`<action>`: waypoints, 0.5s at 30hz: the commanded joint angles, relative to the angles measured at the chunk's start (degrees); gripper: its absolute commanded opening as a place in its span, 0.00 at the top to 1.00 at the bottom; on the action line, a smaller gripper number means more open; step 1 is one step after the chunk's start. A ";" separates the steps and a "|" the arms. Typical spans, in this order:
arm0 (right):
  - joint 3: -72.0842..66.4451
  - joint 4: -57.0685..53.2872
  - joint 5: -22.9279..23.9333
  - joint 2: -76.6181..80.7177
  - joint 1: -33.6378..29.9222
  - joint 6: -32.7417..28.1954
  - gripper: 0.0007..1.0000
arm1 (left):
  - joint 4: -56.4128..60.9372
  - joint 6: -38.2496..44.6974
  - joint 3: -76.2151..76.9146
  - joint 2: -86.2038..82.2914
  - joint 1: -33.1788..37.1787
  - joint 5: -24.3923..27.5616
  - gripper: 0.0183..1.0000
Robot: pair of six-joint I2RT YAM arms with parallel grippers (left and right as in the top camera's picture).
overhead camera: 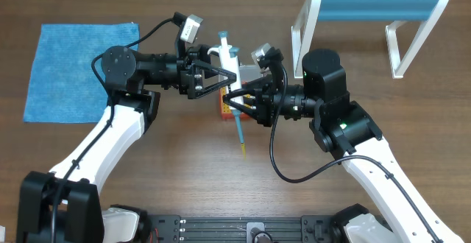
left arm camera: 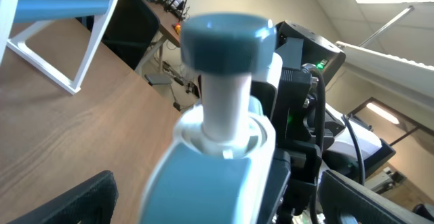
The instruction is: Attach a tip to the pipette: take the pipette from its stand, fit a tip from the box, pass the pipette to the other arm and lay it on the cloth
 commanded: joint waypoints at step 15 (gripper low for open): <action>0.81 -16.02 -2.69 -0.33 -9.90 -7.06 0.22 | -34.47 12.41 1.40 0.59 2.89 -22.99 0.99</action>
